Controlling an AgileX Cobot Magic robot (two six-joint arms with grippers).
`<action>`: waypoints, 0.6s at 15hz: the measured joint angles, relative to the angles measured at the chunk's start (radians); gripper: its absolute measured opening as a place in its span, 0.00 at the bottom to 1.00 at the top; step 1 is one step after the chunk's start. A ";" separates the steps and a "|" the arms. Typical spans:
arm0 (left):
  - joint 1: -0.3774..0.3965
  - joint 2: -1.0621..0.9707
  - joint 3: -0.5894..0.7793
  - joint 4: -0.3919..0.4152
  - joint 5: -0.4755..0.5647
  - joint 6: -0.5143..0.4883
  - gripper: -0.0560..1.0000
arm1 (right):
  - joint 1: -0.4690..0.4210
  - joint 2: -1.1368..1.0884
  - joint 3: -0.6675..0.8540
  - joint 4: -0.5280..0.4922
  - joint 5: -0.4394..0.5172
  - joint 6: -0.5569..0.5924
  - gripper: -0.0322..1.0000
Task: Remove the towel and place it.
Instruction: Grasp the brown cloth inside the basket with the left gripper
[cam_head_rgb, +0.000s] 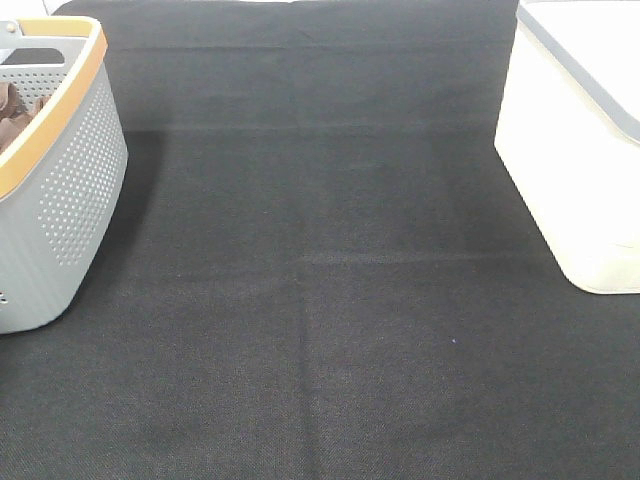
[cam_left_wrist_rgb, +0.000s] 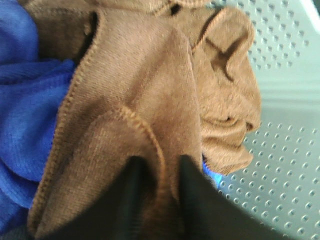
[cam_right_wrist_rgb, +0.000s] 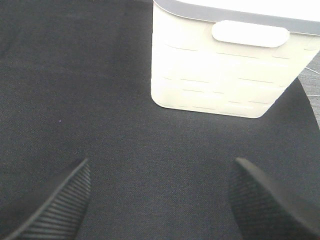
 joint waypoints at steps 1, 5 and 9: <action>0.000 0.000 0.000 0.000 0.001 0.032 0.12 | 0.000 0.000 0.000 0.000 0.000 0.000 0.73; 0.000 0.000 -0.007 -0.032 0.032 0.087 0.05 | 0.000 0.000 0.000 0.000 0.000 0.000 0.73; 0.000 0.000 -0.136 -0.158 0.205 0.206 0.05 | 0.000 0.000 0.000 0.000 0.000 0.000 0.73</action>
